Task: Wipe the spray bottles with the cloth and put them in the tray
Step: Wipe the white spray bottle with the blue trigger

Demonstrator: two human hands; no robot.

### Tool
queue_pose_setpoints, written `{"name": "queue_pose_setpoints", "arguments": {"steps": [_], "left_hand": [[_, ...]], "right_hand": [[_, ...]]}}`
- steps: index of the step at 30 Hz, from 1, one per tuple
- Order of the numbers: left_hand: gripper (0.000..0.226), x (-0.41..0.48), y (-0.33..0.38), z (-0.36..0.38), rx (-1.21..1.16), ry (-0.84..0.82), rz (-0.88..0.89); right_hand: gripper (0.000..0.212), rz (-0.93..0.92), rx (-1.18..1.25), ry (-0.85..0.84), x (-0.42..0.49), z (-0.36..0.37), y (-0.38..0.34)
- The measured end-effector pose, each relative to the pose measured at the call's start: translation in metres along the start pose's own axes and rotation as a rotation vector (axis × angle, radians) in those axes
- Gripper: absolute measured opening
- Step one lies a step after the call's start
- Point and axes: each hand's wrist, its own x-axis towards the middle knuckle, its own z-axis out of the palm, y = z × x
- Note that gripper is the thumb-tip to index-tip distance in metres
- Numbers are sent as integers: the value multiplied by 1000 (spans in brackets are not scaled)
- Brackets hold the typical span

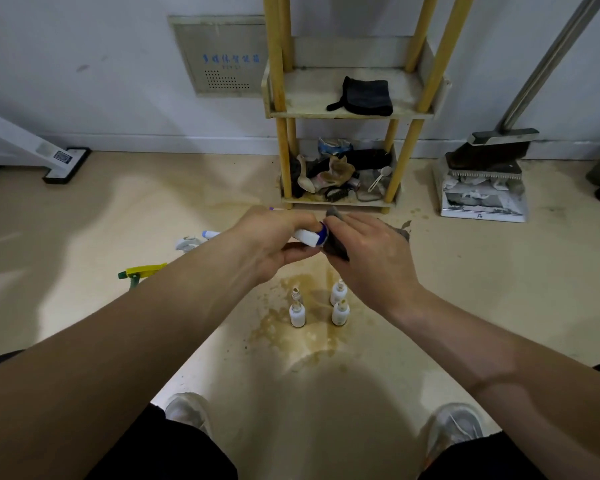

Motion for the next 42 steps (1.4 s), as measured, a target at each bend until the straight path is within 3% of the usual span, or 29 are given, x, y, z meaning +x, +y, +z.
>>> {"name": "queue_pose_setpoints", "arguments": {"steps": [4, 7, 14, 18, 23, 25, 30, 32, 34, 36, 39, 42], "left_hand": [[45, 3, 1, -1, 189, 21, 133], [51, 2, 3, -4, 351, -34, 281], [44, 3, 8, -13, 360, -200, 463], [42, 5, 8, -16, 366, -267, 493], [39, 11, 7, -22, 284, -296, 457], [39, 13, 8, -23, 218, -290, 431], [38, 15, 5, -20, 103, -303, 358], [38, 13, 4, -16, 121, -305, 364], [40, 12, 4, -13, 135, -304, 378], [42, 11, 4, -12, 135, -303, 371], [43, 9, 3, -10, 135, -316, 354], [39, 7, 1, -8, 121, -312, 346]], "right_hand": [[39, 22, 39, 3, -1, 2, 0], [44, 57, 107, -11, -1, 2, 8], [55, 182, 261, -146, -1, 1, 24], [50, 270, 369, -108, 2, -1, 38], [41, 508, 523, -60, 6, -2, 53], [43, 450, 433, -95, 5, -7, 48], [54, 55, 186, -195, 0, -12, 13], [53, 116, 259, -203, 5, -20, 13], [58, 307, 372, -200, 10, -27, 18], [54, 420, 497, -119, 13, -31, 21], [27, 300, 483, 42, 12, -34, 10], [20, 180, 520, 117, 11, -32, 2]]}}
